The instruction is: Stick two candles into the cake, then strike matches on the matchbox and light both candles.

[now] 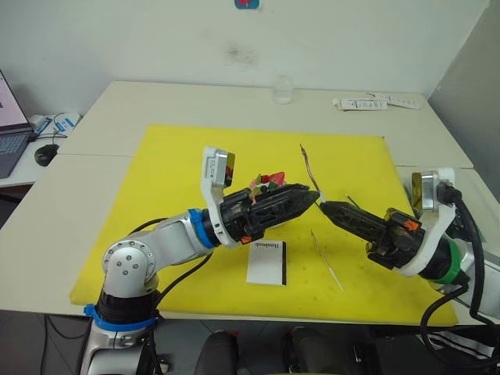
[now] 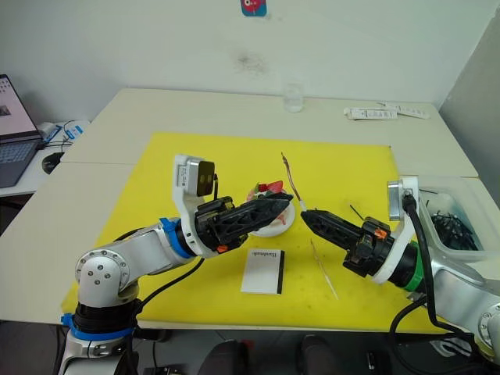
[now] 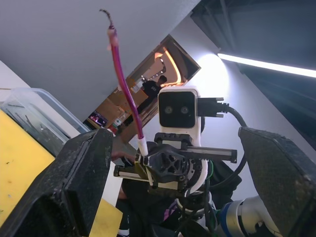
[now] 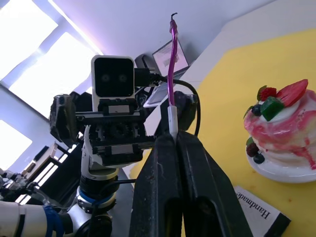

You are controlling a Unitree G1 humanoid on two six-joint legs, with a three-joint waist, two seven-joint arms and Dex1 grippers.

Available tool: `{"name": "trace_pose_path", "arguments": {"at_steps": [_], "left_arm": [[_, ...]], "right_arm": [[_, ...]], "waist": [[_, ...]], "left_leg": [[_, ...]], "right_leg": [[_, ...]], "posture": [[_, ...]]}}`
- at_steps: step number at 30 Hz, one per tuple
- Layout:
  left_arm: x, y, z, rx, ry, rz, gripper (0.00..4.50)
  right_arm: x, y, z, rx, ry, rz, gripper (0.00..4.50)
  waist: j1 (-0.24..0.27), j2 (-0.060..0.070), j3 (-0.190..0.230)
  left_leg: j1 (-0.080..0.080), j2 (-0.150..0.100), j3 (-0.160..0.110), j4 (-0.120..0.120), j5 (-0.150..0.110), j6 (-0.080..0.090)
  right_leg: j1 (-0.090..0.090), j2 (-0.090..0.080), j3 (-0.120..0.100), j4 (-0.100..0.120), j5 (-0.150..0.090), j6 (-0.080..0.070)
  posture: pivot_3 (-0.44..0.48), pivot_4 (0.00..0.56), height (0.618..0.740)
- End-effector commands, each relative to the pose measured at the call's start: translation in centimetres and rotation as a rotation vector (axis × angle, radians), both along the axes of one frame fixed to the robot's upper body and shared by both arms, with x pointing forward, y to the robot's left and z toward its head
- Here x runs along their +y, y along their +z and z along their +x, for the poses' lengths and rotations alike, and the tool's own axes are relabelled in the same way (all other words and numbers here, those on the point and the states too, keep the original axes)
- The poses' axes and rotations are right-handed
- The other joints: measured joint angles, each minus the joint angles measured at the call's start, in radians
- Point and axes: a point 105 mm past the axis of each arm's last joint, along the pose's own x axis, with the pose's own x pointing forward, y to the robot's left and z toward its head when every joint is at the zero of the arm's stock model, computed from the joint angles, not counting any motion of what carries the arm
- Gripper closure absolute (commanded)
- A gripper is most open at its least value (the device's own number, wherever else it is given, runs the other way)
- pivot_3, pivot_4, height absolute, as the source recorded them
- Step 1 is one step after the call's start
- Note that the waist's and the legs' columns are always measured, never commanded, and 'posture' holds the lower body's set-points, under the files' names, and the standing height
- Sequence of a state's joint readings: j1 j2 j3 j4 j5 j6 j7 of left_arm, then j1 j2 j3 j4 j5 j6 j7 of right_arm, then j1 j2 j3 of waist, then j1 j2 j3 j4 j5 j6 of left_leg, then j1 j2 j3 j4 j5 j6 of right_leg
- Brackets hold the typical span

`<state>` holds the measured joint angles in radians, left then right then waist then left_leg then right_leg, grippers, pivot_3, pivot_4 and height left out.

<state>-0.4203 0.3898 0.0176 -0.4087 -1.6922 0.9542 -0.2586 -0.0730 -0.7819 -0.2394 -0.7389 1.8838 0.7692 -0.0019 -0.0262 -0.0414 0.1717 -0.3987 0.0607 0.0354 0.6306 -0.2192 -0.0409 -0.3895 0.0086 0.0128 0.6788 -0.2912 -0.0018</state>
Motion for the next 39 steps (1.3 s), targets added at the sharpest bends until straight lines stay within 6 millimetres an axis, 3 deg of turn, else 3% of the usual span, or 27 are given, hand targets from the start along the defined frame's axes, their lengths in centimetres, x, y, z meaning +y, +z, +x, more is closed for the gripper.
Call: {"name": "trace_pose_path", "arguments": {"at_steps": [1, 7, 10, 15, 23, 30, 34, 39], "left_arm": [[-0.2, 0.5, -0.4, 0.012, -0.026, -0.046, 0.0], [-0.4, 0.3, -0.3, 0.036, -0.038, -0.067, 0.0], [-0.4, 0.4, -0.2, 0.042, -0.038, -0.079, 0.58], [-0.4, 0.2, -0.4, 0.053, -0.054, -0.08, 2.22], [-0.4, -0.2, -0.6, 0.058, -0.075, -0.066, 4.48], [-0.4, -0.4, -0.7, 0.049, -0.084, -0.055, 4.48], [0.0, 0.0, -0.2, 0.026, -0.043, -0.049, 4.5], [1.8, 1.3, 1.0, -0.097, 0.081, 0.023, 4.5]], "right_arm": [[0.7, 1.1, -0.7, -0.02, 0.048, 0.036, 4.44], [1.2, 1.2, -1.0, -0.015, 0.078, 0.039, 4.44], [1.3, 1.2, -1.1, -0.013, 0.083, 0.041, 4.5], [1.5, 1.3, -1.2, -0.014, 0.089, 0.047, 4.5], [1.9, 1.5, -1.2, -0.02, 0.1, 0.051, 4.5], [2.0, 1.6, -1.0, -0.019, 0.106, 0.068, 4.5], [1.7, 1.5, -0.7, -0.033, 0.087, 0.042, 3.57], [0.7, 0.7, -0.2, -0.129, 0.046, -0.145, 1.85]], "waist": [[0.0, 0.0, 0.0], [0.0, 0.0, 0.0], [0.001, 0.0, 0.0], [0.001, 0.0, 0.0], [0.001, 0.0, 0.0], [0.001, 0.0, 0.0], [0.001, 0.0, 0.0], [0.001, 0.0, 0.0]], "left_leg": [[0.0, 0.0, 0.0, 0.0, 0.0, 0.0], [-0.001, 0.0, 0.0, 0.0, 0.0, 0.0], [-0.001, 0.0, 0.0, 0.0, 0.0, 0.0], [-0.001, 0.0, 0.0, 0.0, 0.0, 0.0], [-0.001, 0.0, 0.0, 0.0, 0.0, 0.0], [-0.001, 0.0, 0.0, 0.0, 0.0, 0.0], [-0.001, 0.0, 0.0, 0.0, 0.0, 0.0], [-0.001, 0.0, 0.0, 0.0, 0.0, 0.0]], "right_leg": [[0.0, 0.0, 0.0, 0.0, 0.0, 0.0], [0.0, 0.0, 0.001, -0.001, 0.0, 0.0], [0.0, 0.0, 0.001, -0.001, 0.0, 0.0], [0.0, 0.0, 0.001, -0.001, 0.0, 0.0], [0.0, 0.0, 0.001, -0.001, 0.0, 0.0], [0.0, 0.0, 0.001, -0.001, 0.0, 0.0], [0.0, 0.0, 0.001, -0.001, 0.0, 0.0], [0.0, 0.0, 0.0, -0.001, 0.0, 0.0]], "posture": [[0.0, 0.15, 0.74], [0.0, 0.15, 0.74], [0.0, 0.15, 0.74], [0.0, 0.15, 0.74], [0.0, 0.15, 0.74], [0.0, 0.15, 0.74], [0.0, 0.15, 0.74], [0.0, 0.15, 0.74]]}}
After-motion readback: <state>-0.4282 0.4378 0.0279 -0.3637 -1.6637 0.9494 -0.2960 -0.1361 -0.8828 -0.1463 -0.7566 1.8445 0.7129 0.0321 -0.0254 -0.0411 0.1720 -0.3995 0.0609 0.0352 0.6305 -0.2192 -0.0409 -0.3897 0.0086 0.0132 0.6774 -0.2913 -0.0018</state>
